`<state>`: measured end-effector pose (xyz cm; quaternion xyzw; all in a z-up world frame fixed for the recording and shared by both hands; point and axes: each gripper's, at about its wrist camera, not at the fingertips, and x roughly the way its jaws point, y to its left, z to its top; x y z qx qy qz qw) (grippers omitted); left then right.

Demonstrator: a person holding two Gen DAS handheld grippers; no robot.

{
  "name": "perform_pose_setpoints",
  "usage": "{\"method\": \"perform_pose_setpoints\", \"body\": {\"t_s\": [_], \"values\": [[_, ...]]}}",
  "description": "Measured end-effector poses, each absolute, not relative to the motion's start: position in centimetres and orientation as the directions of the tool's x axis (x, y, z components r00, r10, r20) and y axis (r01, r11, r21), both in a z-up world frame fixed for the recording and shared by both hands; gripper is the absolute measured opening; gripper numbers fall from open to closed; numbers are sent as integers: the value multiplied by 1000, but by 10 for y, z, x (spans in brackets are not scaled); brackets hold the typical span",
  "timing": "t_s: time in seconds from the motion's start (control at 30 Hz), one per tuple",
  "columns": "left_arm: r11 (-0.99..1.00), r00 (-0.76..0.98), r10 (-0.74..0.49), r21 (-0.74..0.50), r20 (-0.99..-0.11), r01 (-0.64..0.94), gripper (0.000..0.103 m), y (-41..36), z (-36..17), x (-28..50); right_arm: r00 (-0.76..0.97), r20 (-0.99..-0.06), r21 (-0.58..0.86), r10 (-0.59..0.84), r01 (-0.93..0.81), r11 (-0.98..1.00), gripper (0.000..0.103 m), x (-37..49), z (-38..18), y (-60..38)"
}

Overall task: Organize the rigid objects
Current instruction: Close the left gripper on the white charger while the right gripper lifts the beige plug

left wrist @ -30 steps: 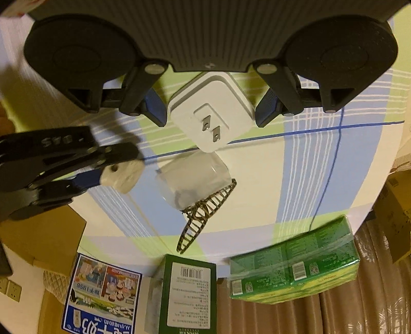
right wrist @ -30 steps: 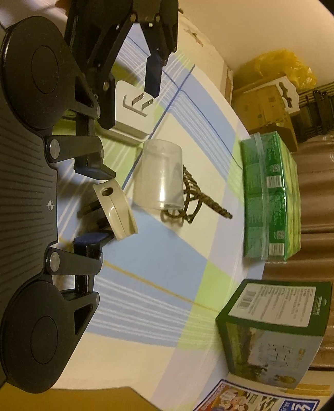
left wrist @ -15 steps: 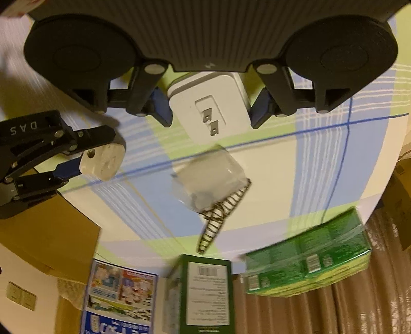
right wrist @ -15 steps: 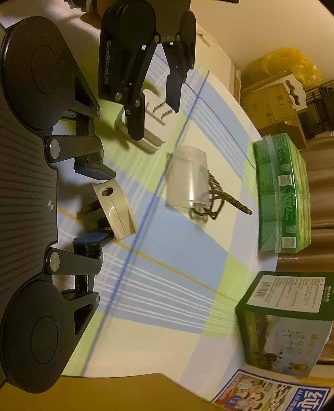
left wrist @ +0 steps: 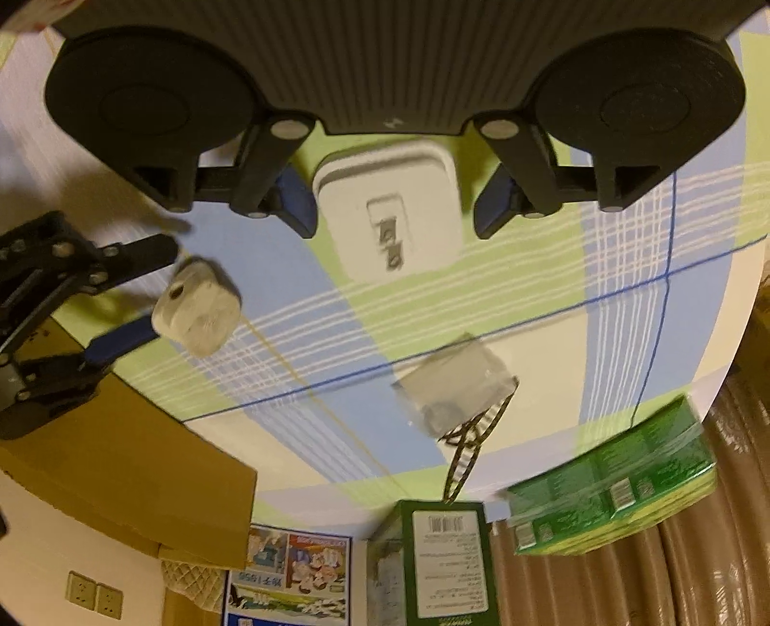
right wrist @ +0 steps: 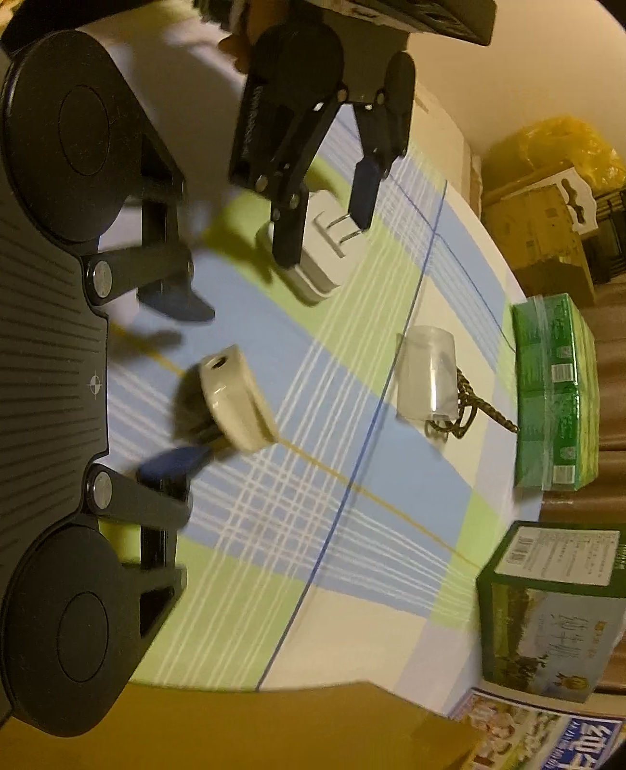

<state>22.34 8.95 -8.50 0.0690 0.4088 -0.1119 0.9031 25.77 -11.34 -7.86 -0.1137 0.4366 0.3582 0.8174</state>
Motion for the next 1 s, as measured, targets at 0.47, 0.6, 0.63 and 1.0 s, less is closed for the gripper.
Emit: {"method": "perform_pose_setpoints", "body": {"t_s": [0.47, 0.6, 0.63, 1.0], "values": [[971, 640, -165, -9, -751, 240, 72, 93, -88, 229, 392, -765, 74, 511, -734, 675, 70, 271, -90, -101], [969, 633, -167, -7, -756, 247, 72, 90, -93, 233, 389, -759, 85, 522, -736, 671, 60, 275, -89, -98], [969, 632, -166, -5, -757, 248, 71, 89, -94, 234, 386, -760, 84, 523, -740, 668, 57, 276, -89, -97], [974, 611, -156, -17, -776, 227, 60, 88, -94, 237, 380, -774, 79, 507, -735, 673, 52, 277, -89, -94]]}}
